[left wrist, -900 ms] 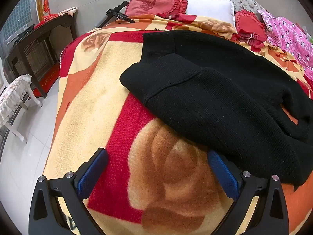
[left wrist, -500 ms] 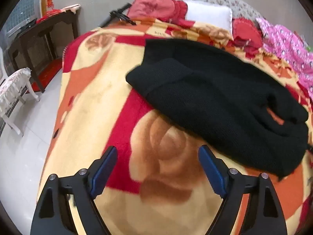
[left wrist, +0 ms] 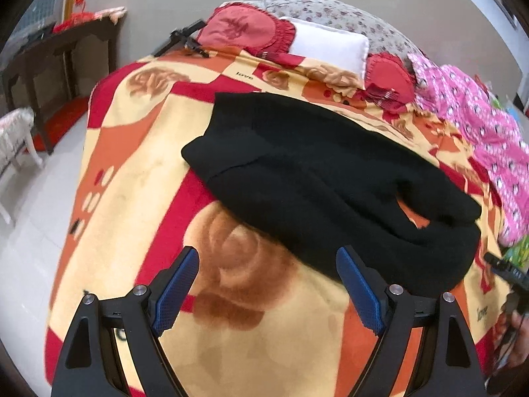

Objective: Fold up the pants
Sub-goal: 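Move both grippers toward the black knit garment lying on the blanket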

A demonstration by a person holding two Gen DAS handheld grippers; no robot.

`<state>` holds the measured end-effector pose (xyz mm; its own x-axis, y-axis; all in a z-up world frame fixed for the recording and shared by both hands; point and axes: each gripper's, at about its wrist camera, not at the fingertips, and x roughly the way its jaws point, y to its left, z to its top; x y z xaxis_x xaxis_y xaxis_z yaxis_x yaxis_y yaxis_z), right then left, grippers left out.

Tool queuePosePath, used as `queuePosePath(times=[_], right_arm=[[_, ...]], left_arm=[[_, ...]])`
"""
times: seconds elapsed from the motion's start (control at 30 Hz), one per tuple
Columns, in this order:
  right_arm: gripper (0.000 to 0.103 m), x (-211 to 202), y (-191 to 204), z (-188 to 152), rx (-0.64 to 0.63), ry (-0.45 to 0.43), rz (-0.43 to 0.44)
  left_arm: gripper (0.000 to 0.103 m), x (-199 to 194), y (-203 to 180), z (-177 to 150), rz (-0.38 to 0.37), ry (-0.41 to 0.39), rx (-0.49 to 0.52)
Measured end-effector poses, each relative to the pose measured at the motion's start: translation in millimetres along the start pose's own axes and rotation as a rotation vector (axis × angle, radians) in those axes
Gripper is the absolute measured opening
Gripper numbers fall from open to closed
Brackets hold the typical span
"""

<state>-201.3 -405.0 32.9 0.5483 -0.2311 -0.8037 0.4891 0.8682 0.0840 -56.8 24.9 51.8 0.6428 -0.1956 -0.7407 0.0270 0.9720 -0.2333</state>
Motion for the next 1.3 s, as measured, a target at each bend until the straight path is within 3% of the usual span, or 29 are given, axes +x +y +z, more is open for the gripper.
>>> queuePosePath(times=[0.1, 0.27, 0.47, 0.7, 0.87, 0.97, 1.1, 1.3], right_arm=[[0.102, 15, 3, 8, 0.01, 0.017, 0.04], [0.102, 34, 14, 22, -0.018, 0.019, 0.029], [0.102, 44, 16, 34, -0.038, 0.011, 0.02], [0.102, 50, 21, 41, -0.06, 0.021, 0.005], [0.102, 50, 18, 44, -0.056, 0.028, 0.021], [0.102, 49, 15, 45, -0.052, 0.033, 0.035], [0.102, 47, 10, 45, -0.037, 0.035, 0.061], [0.102, 46, 8, 45, -0.011, 0.014, 0.096]], left_arm=[[0.085, 13, 8, 12, 0.011, 0.0, -0.051], [0.084, 43, 8, 30, -0.032, 0.021, -0.139], [0.084, 57, -1, 53, -0.014, 0.005, -0.147], [0.084, 96, -56, 88, 0.154, 0.084, 0.02], [0.065, 129, -76, 88, 0.332, 0.204, 0.205], [0.066, 114, -70, 77, 0.356, 0.208, 0.221], [0.072, 79, -41, 57, 0.323, 0.181, 0.137], [0.07, 64, -24, 45, 0.114, 0.107, -0.114]])
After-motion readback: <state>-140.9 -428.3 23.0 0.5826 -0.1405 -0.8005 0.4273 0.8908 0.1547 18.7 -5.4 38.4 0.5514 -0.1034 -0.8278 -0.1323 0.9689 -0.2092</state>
